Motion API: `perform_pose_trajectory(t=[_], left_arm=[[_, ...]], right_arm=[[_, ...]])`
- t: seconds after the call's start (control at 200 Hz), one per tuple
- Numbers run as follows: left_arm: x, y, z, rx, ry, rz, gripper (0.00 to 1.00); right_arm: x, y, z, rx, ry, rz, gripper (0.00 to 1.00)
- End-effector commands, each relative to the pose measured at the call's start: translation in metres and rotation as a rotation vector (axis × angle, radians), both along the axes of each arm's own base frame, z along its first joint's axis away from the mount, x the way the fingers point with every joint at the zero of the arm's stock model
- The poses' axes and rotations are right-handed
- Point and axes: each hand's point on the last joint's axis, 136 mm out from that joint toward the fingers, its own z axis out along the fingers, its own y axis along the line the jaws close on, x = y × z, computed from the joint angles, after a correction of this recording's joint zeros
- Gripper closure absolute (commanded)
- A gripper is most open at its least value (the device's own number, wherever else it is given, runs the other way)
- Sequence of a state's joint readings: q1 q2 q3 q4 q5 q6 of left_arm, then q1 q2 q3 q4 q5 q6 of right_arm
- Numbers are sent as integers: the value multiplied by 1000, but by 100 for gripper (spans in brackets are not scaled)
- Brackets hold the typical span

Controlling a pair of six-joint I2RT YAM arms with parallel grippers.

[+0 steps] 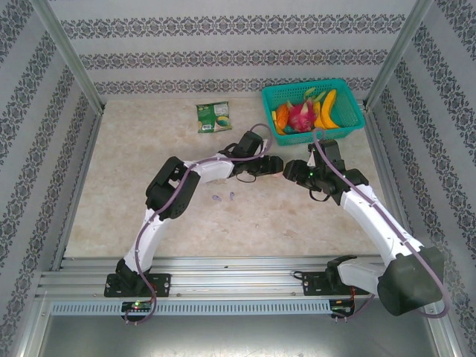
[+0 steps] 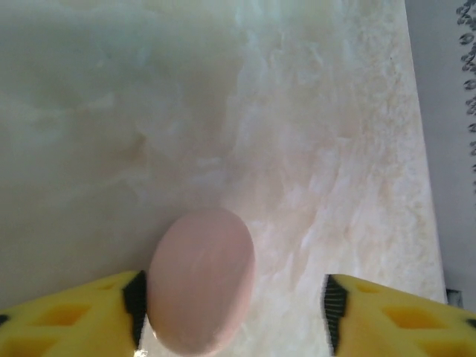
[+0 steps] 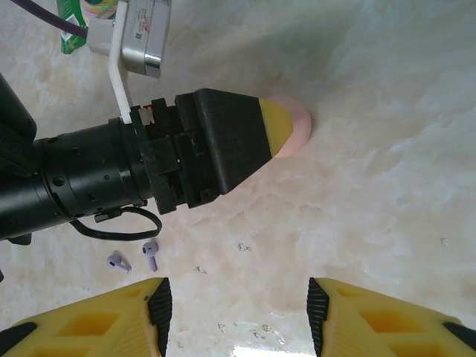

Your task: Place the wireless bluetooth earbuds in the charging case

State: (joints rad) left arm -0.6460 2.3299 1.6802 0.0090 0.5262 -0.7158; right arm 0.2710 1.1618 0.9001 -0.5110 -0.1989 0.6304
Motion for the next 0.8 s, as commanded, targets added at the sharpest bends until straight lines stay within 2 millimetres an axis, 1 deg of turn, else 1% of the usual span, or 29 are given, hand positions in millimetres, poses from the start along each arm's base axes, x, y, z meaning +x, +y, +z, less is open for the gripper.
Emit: perform_pose_trajectory(t=[0.0, 0.01, 0.05, 0.065, 0.075, 0.085, 0.17, 0.265, 0.31, 0.355, 0.415, 0.485, 0.565, 0.659, 0.714, 0.794], left_arm=[[2, 24, 2, 90, 5, 39, 22], [2, 25, 4, 91, 1, 39, 20], [4, 28, 13, 93, -20, 43, 17], [5, 30, 18, 93, -29, 45, 4], [6, 30, 21, 94, -35, 47, 1], [6, 31, 23, 95, -39, 47, 0], [10, 45, 45, 99, -79, 65, 0], [11, 65, 79, 95, -141, 93, 0], [12, 77, 95, 96, -175, 111, 0], [10, 89, 108, 107, -205, 127, 0], [9, 109, 129, 124, -250, 159, 0], [7, 132, 149, 141, -295, 201, 0], [4, 163, 165, 172, -337, 269, 0], [0, 201, 176, 212, -374, 360, 0], [-3, 225, 177, 237, -382, 418, 0], [-8, 259, 177, 267, -377, 514, 0]], right_arm=[[-3, -3, 13, -19, -29, 0, 45], [-3, -2, 14, -19, -29, 1, 45], [-4, -3, 15, -18, -31, 3, 44], [-4, -3, 16, -19, -33, 3, 44], [-5, -3, 16, -19, -32, 4, 44], [-5, -3, 17, -18, -34, 4, 44], [-7, -2, 19, -13, -42, 6, 43], [-8, 0, 20, -21, -44, 18, 42], [-8, 2, 20, -27, -43, 27, 40], [-7, 7, 20, -34, -45, 41, 39], [-5, 16, 21, -51, -47, 65, 37], [-3, 30, 22, -79, -53, 114, 34], [1, 50, 21, -114, -51, 178, 30], [8, 73, 20, -159, -44, 247, 27], [12, 87, 17, -180, -38, 275, 26], [18, 106, 8, -207, -10, 297, 23]])
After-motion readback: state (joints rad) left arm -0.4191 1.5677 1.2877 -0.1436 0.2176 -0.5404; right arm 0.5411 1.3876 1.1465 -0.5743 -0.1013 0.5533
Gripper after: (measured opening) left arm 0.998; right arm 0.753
